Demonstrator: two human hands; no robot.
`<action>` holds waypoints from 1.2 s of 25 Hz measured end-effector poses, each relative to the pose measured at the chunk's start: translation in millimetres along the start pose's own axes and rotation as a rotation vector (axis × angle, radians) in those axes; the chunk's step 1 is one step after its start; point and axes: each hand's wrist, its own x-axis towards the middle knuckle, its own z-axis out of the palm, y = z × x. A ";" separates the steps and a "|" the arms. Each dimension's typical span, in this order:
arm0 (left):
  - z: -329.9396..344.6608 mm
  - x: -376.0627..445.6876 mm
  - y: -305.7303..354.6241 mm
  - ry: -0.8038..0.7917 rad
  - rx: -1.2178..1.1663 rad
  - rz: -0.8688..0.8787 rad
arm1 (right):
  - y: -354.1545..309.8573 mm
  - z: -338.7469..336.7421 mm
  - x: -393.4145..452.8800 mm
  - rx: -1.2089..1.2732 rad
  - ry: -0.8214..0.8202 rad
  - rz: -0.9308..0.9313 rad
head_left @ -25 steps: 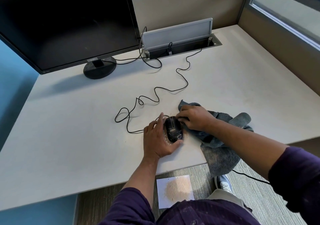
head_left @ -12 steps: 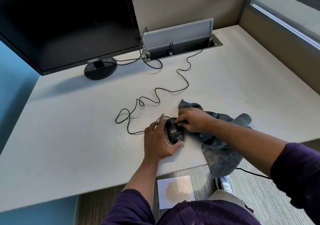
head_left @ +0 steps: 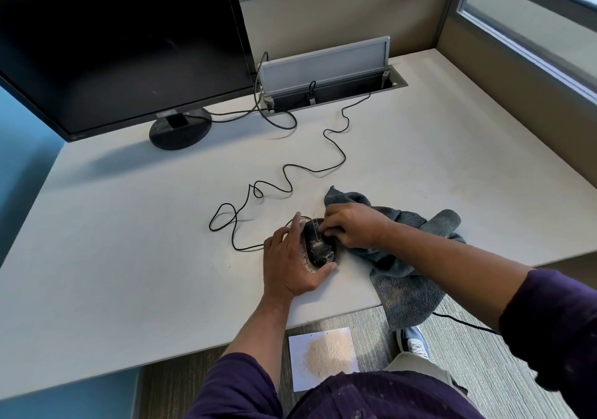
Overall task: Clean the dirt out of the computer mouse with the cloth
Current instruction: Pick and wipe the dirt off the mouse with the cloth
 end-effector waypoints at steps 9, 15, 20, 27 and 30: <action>1.0 -0.4 -1.0 -0.009 -0.003 -0.010 | -11.8 -3.9 22.9 -0.173 -0.188 -0.118; 2.4 -0.4 -2.3 -0.007 -0.008 -0.025 | 2.7 -8.6 24.3 0.001 -0.171 -0.056; 4.1 0.4 -2.7 0.006 -0.012 -0.022 | 8.8 -5.2 39.3 0.013 -0.131 0.219; 3.5 1.4 -2.7 -0.002 -0.013 -0.012 | 3.3 -7.6 51.4 -0.032 -0.231 0.214; 3.7 1.3 -3.2 -0.007 -0.016 -0.019 | 0.7 -7.1 55.8 -0.113 -0.235 0.163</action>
